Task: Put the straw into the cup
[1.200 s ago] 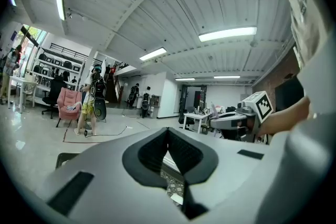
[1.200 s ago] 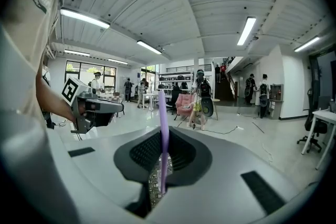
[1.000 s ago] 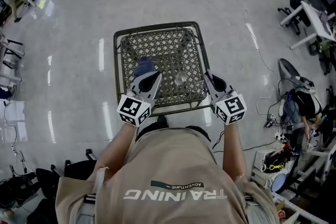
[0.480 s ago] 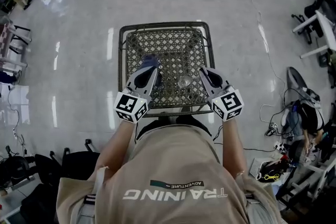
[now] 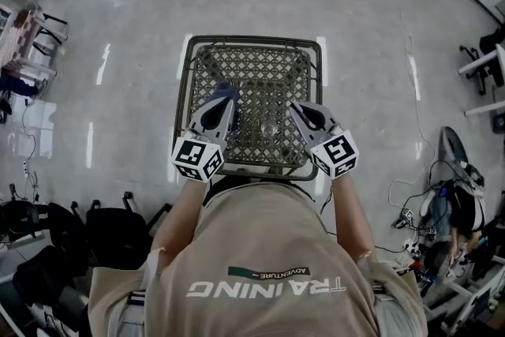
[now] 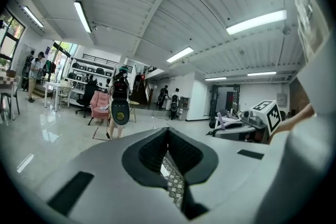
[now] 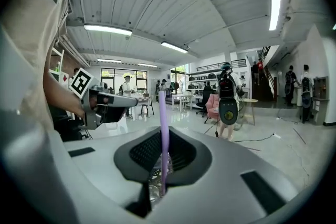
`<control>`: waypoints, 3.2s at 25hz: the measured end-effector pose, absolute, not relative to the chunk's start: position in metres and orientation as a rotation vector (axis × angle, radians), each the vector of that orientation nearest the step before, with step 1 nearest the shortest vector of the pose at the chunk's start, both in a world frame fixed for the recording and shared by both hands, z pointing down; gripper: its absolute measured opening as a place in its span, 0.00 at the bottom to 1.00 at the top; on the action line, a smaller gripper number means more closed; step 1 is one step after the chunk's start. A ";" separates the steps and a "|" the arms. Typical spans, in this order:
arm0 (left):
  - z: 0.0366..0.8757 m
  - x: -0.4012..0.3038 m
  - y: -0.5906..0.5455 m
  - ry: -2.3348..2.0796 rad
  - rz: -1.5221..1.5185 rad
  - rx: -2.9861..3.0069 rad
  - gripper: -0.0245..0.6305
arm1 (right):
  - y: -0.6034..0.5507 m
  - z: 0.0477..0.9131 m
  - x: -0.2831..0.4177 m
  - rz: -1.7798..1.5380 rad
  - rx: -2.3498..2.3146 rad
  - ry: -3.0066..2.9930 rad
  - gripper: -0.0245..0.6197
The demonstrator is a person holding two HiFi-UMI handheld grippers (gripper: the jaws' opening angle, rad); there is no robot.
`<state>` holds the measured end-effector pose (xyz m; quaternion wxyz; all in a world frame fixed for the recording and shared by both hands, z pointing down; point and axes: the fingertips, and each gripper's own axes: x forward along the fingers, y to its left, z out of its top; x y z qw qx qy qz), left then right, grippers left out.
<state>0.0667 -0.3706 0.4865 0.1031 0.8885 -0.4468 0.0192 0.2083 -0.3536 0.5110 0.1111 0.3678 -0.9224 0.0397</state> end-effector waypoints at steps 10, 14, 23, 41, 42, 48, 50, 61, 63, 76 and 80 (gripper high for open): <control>0.463 0.068 -0.371 -1.363 0.078 2.657 0.06 | -0.356 0.545 0.176 0.168 0.907 -2.750 0.08; 0.461 0.054 -0.370 -1.384 0.077 2.647 0.06 | -0.350 0.570 0.159 0.130 0.850 -2.693 0.08; 0.467 0.032 -0.360 -1.380 0.078 2.628 0.06 | -0.353 0.606 0.152 0.165 0.900 -2.636 0.08; 0.467 0.021 -0.352 -1.327 0.034 2.654 0.06 | -0.348 0.578 0.155 0.197 0.971 -2.693 0.26; 0.466 0.020 -0.352 -1.326 0.029 2.658 0.06 | -0.349 0.567 0.154 0.180 0.979 -2.716 0.26; 0.453 0.017 -0.360 -1.310 0.004 2.713 0.06 | -0.362 0.493 0.151 0.051 1.035 -2.842 0.16; 0.448 0.015 -0.367 -1.306 -0.003 2.730 0.06 | -0.367 0.475 0.149 0.001 1.036 -2.860 0.13; 0.422 0.029 -0.384 -1.184 -0.044 2.831 0.06 | -0.375 0.426 0.152 -0.058 1.122 -2.751 0.06; 0.421 0.032 -0.384 -1.168 -0.046 2.845 0.06 | -0.375 0.422 0.152 -0.048 1.132 -2.762 0.06; 0.426 0.036 -0.392 -1.139 -0.009 2.846 0.06 | -0.381 0.431 0.149 0.016 1.122 -2.770 0.06; 0.423 0.031 -0.395 -1.155 -0.015 2.847 0.06 | -0.383 0.430 0.147 0.014 1.115 -2.764 0.06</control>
